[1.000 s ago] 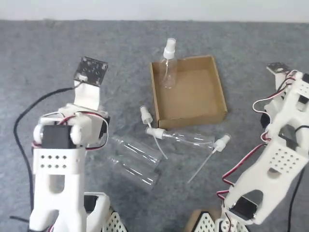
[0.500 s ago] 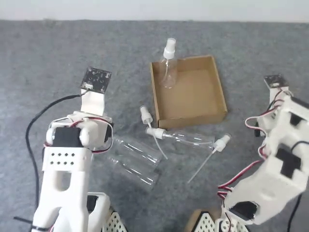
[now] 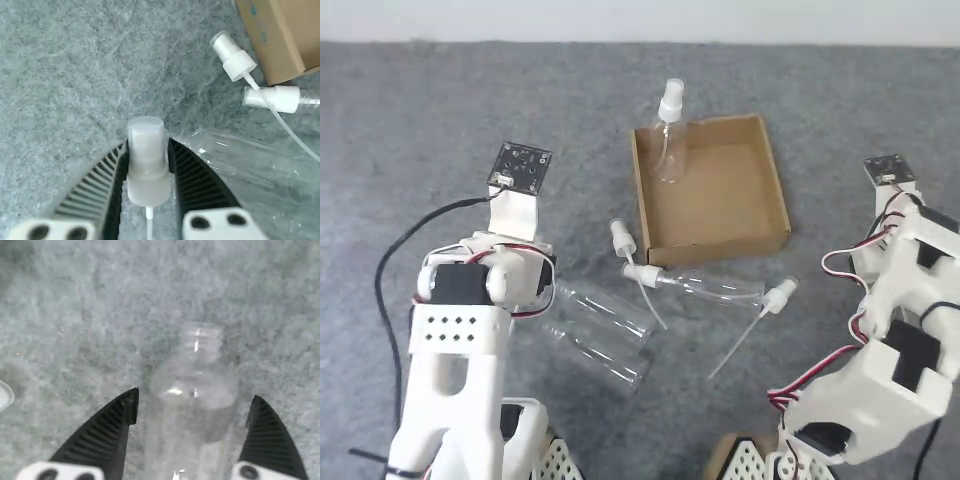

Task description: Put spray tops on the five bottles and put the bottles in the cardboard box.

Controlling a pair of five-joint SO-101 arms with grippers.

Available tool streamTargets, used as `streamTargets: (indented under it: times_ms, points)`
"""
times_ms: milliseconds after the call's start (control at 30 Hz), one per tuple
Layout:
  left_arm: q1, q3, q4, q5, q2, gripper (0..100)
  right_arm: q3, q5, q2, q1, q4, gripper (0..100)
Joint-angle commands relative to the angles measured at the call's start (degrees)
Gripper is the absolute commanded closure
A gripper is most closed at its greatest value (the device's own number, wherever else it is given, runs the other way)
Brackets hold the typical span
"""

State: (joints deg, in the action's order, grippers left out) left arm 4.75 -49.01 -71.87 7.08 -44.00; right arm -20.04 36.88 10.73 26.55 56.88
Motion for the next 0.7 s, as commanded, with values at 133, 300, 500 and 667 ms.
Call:
streamTargets:
  times_ms: [133, 300, 500, 667]
  points:
    - [-0.35, 0.13, 1.49, -0.53, -2.29, 97, 14.95, -0.44, -2.33, -4.44, 13.67, 70.1]
    - [-0.44, 0.13, 1.49, -0.53, -2.29, 97, 21.89, 1.32, 2.95, -3.74, 17.54, 70.1]
    - [-0.44, 0.13, 1.49, -0.53, -2.29, 97, 25.23, 2.55, 10.77, -1.54, 17.71, 70.3]
    - [-0.53, 0.13, 1.58, -0.53, -2.29, 97, 26.02, 2.46, 12.79, -0.31, 18.07, 80.8]
